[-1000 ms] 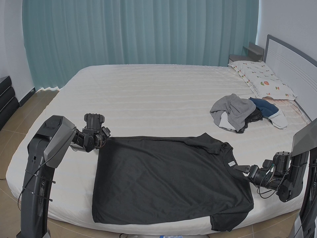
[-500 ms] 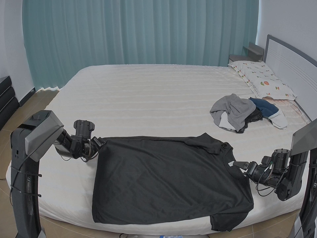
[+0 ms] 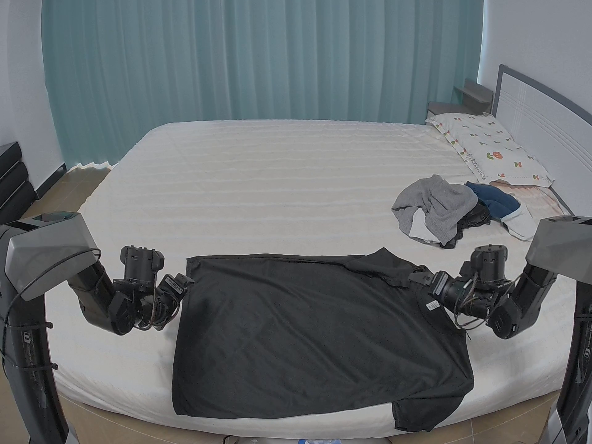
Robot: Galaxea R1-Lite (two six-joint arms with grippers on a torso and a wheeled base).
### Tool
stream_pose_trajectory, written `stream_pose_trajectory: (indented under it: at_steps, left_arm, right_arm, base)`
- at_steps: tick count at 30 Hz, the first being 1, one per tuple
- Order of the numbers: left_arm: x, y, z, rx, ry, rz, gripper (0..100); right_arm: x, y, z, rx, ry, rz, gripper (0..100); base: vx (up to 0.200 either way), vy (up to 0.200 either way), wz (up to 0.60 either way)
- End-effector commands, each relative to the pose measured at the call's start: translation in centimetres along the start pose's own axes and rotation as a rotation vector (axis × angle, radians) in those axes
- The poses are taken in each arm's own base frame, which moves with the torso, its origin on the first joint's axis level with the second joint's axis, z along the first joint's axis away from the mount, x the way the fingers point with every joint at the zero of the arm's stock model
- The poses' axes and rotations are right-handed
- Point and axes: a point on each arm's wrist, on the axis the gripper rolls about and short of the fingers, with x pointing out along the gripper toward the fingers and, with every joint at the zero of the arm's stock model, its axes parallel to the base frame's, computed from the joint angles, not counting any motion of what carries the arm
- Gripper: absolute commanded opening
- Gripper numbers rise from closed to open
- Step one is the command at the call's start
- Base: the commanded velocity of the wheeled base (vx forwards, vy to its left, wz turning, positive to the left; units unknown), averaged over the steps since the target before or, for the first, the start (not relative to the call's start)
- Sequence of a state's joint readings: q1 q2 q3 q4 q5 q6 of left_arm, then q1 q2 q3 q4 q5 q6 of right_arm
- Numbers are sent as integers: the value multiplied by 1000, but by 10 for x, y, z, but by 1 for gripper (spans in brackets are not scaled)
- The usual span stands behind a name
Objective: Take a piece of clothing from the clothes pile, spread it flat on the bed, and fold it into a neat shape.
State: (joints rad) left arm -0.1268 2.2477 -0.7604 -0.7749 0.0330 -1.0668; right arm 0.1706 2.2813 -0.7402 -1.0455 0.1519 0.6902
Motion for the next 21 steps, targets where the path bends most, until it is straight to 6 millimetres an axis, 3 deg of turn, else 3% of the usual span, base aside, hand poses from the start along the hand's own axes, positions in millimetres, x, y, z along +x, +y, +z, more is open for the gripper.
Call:
stream_pose_trajectory:
  at_steps: [1, 8, 21]
  left_arm:
    - [-16, 7, -15, -42, 14, -47, 100]
    - [-21, 14, -19, -38, 9, -59, 100]
    - [-24, 16, -22, -37, 1, -85, 100]
  right_arm:
    - [44, 13, -4, -18, 36, -45, 100]
    - [64, 8, -1, -16, 54, -77, 100]
    - [82, 11, 2, -25, 48, -106, 100]
  base:
    - [0, 0, 0]
    - [0, 0, 0]
    - [0, 0, 0]
